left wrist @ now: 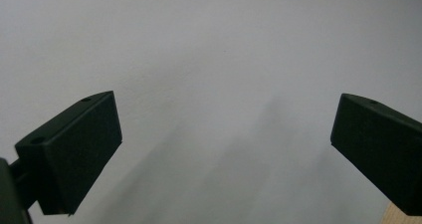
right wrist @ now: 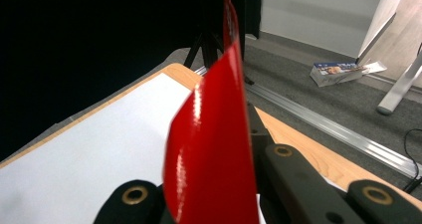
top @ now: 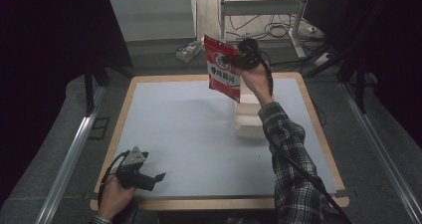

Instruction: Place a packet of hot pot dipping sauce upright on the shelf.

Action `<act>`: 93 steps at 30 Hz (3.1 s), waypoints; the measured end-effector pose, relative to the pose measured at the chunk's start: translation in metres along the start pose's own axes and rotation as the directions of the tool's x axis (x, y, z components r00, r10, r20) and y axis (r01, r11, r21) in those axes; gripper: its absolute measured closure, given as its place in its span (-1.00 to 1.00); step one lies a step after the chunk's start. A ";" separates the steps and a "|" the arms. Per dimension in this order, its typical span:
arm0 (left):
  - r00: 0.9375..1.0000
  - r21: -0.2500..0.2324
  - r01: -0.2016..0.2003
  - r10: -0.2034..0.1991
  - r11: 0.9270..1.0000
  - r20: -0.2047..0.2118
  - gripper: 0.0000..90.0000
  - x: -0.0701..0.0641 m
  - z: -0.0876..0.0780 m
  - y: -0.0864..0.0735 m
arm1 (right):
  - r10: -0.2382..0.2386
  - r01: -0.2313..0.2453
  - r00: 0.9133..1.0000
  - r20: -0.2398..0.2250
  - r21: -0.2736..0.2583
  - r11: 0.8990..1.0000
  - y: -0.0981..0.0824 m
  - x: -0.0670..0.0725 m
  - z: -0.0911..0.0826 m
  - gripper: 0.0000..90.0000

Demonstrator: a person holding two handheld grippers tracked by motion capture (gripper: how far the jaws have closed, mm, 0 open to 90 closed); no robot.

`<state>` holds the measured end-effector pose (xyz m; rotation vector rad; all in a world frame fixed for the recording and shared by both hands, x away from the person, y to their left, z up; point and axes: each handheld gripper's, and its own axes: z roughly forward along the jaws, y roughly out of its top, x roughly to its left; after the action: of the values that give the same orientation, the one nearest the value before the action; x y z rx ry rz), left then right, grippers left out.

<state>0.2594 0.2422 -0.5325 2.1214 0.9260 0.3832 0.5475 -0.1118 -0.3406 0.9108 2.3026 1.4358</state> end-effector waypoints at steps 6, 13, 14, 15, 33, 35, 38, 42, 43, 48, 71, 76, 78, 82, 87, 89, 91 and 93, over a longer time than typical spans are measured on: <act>1.000 0.005 -0.005 0.005 1.000 0.003 -1.00 0.000 0.000 0.000 | 0.009 -0.009 1.000 0.011 -0.020 1.000 -0.002 -0.012 0.004 0.95; 1.000 0.009 -0.005 0.005 1.000 0.010 -1.00 0.000 0.001 0.000 | 0.023 -0.023 0.999 0.041 -0.015 1.000 -0.011 -0.029 0.001 0.95; 1.000 0.009 -0.004 0.004 1.000 0.010 -1.00 0.000 0.001 0.000 | 0.023 -0.022 0.999 0.045 -0.014 1.000 -0.012 -0.031 0.000 0.95; 1.000 0.010 -0.005 0.004 1.000 0.011 -1.00 0.000 0.001 0.000 | 0.027 -0.026 0.999 0.046 -0.015 1.000 -0.014 -0.033 -0.002 0.95; 1.000 0.020 -0.007 0.007 1.000 0.012 -1.00 -0.001 0.002 0.000 | 0.090 -0.086 0.994 0.064 -0.061 0.994 -0.040 -0.065 -0.053 0.95; 1.000 0.020 -0.007 0.007 1.000 0.012 -1.00 -0.001 0.002 0.000 | 0.098 -0.093 0.993 0.069 -0.069 0.993 -0.043 -0.067 -0.059 0.95; 1.000 0.022 -0.008 0.008 1.000 0.011 -1.00 -0.001 0.002 0.000 | 0.099 -0.093 0.992 0.082 -0.076 0.993 -0.046 -0.069 -0.068 0.95; 1.000 0.024 -0.010 0.010 1.000 0.011 -1.00 -0.001 0.002 0.000 | 0.099 -0.093 0.990 0.100 -0.066 0.993 -0.050 -0.073 -0.078 0.95; 1.000 0.025 -0.010 0.010 1.000 0.011 -1.00 -0.001 0.002 0.000 | 0.094 -0.087 0.989 0.113 -0.065 0.994 -0.052 -0.074 -0.080 0.95; 1.000 0.028 -0.011 0.010 1.000 0.011 -1.00 -0.001 0.003 0.001 | 0.113 -0.105 0.986 0.121 -0.067 0.992 -0.058 -0.079 -0.085 0.94; 1.000 0.038 -0.016 0.016 0.999 0.007 -1.00 -0.002 0.004 0.001 | 0.086 -0.088 0.984 0.157 0.008 0.996 -0.086 -0.078 -0.061 0.89; 1.000 0.044 -0.020 0.020 0.999 0.005 -1.00 -0.003 0.005 0.001 | 0.056 -0.068 0.978 0.200 0.057 0.996 -0.088 -0.078 -0.059 0.85; 1.000 0.042 -0.017 0.017 0.999 0.006 -1.00 -0.002 0.005 0.001 | 0.046 -0.062 0.977 0.208 0.072 0.995 -0.088 -0.078 -0.057 0.82; 1.000 0.043 -0.018 0.018 0.999 0.006 -1.00 -0.002 0.005 0.001 | 0.037 -0.059 0.975 0.220 0.092 0.994 -0.089 -0.077 -0.052 0.62; 1.000 0.045 -0.017 0.017 0.999 0.009 -1.00 -0.002 0.005 0.001 | 0.009 -0.040 0.967 0.255 0.115 0.993 -0.088 -0.076 -0.049 0.03; 1.000 0.044 -0.018 0.018 0.999 0.007 -1.00 -0.002 0.005 0.001 | 0.015 -0.049 0.963 0.268 0.122 0.991 -0.088 -0.078 -0.049 -0.21; 1.000 0.044 -0.017 0.017 0.999 0.007 -1.00 -0.002 0.005 0.001 | 0.016 -0.055 0.962 0.273 0.133 0.990 -0.088 -0.079 -0.048 -0.43; 1.000 0.042 -0.017 0.017 0.999 0.008 -1.00 -0.002 0.005 0.001 | 0.025 -0.062 0.964 0.264 0.132 0.989 -0.089 -0.081 -0.049 -0.62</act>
<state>0.2614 0.2378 -0.5352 2.1687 0.9200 0.3672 0.5508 -0.2250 -0.4032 1.1237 2.2159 1.1042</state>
